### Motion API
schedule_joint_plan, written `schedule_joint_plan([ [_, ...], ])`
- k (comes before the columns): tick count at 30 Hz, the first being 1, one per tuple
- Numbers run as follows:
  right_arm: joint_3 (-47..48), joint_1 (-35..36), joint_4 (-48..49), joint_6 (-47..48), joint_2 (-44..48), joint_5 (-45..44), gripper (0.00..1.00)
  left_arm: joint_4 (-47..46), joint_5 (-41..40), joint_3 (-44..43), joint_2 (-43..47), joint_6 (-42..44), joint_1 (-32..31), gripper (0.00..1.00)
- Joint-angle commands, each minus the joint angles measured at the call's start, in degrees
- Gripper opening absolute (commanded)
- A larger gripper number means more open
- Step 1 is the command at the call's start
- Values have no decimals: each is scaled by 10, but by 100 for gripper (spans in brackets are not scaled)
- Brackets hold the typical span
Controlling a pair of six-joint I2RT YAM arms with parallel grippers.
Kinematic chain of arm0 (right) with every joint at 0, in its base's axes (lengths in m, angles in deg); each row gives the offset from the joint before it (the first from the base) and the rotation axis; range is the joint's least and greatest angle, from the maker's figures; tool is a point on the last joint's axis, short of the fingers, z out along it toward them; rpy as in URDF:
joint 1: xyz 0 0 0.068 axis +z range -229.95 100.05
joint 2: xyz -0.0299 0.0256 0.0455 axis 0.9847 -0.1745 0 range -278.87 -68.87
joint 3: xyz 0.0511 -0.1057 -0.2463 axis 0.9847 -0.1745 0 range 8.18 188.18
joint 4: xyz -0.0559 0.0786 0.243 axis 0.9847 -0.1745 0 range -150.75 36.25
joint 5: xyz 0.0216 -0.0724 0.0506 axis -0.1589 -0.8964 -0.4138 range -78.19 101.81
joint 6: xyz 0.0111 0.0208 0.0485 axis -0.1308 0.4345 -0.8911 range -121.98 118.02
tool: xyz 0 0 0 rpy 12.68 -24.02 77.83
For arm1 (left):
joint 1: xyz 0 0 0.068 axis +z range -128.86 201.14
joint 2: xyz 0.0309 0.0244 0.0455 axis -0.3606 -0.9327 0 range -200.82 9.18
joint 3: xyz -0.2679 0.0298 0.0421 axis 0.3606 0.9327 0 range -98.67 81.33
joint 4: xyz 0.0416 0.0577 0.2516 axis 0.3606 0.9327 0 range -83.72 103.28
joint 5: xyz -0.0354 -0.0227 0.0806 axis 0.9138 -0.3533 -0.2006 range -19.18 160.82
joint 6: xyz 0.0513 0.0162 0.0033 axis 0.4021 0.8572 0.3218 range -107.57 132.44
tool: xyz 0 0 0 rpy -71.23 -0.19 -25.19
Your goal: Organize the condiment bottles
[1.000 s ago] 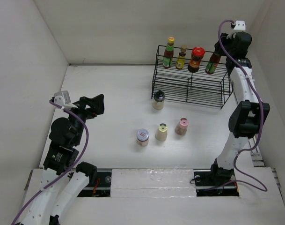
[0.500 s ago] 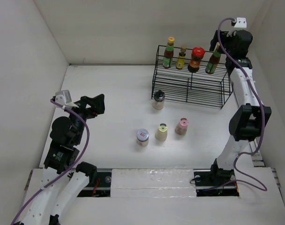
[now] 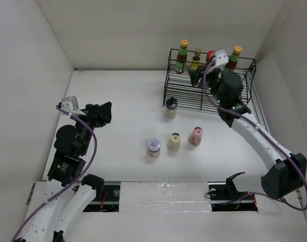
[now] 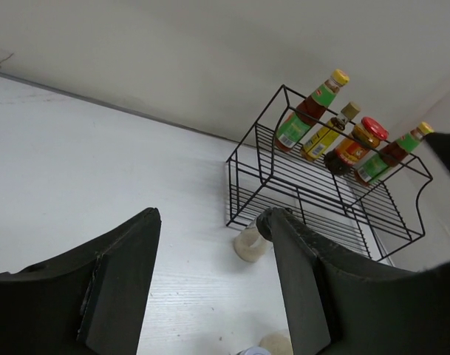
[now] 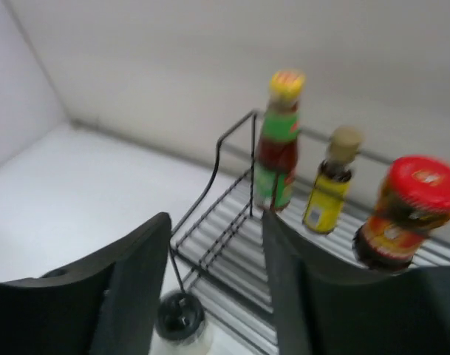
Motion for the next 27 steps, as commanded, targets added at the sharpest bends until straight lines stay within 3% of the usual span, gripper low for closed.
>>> schedule_joint_plan([
  [1, -55, 50, 27, -11, -35, 1, 63, -31, 16, -5, -7, 8, 3, 57],
  [5, -78, 85, 1, -16, -82, 25, 83, -31, 16, -5, -7, 8, 3, 57],
  [9, -86, 93, -4, -38, -117, 25, 92, -31, 16, -5, -7, 8, 3, 58],
  [15, -42, 103, -36, -52, -198, 32, 98, -31, 22, -5, -13, 8, 3, 59],
  [22, 10, 108, -53, -52, -266, 14, 98, -31, 17, -5, -8, 8, 3, 60],
  [27, 10, 126, -58, -52, -286, -25, 79, -31, 17, -5, -8, 8, 3, 60],
])
